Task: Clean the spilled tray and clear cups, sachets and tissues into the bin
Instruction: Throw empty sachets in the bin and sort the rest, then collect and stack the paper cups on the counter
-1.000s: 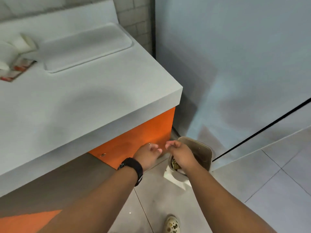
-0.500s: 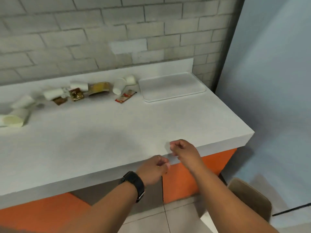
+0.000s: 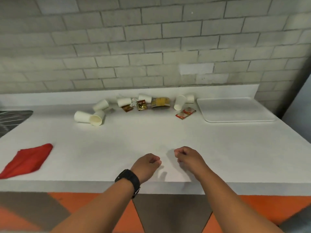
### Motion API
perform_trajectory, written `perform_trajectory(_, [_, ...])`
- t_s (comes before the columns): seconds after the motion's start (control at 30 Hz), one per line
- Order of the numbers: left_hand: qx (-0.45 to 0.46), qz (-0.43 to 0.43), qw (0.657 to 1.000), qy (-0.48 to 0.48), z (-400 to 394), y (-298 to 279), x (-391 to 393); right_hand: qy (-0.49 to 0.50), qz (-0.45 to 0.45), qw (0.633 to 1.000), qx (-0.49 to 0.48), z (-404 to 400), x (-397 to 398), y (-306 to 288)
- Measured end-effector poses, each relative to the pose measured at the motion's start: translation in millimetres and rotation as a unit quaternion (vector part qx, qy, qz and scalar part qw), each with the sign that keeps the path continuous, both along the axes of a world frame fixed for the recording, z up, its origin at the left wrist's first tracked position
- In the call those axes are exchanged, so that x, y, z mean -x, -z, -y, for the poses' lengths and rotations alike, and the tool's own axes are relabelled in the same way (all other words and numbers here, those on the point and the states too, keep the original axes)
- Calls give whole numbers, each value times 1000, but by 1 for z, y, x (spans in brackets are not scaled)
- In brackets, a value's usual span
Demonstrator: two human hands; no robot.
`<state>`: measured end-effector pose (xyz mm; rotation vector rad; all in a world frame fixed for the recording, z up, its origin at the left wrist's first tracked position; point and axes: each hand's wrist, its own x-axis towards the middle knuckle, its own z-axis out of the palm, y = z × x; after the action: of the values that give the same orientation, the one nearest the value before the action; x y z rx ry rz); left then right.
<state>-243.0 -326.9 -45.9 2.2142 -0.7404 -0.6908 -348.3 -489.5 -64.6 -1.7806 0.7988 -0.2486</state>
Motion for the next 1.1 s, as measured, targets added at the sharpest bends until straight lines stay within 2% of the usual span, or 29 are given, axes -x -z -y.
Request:
perform_trajectory(0.4, [32,-9,986,-163,-53,10,-98,-94,15,995,-1,-15,-124,-9])
perform_trajectory(0.77, [77,10,944,-320,-72,7,-204,-233,-4,972,37,-12,-267,-20])
perform_trajectory(0.87, [72,4,936,-345,-83,13,-218,-257,-8,965,43,-19,-298,-14])
perform_trajectory(1.1, [56,8,934,-353,-112,18,-287,-287,-41,947,135,-44,-377,-10])
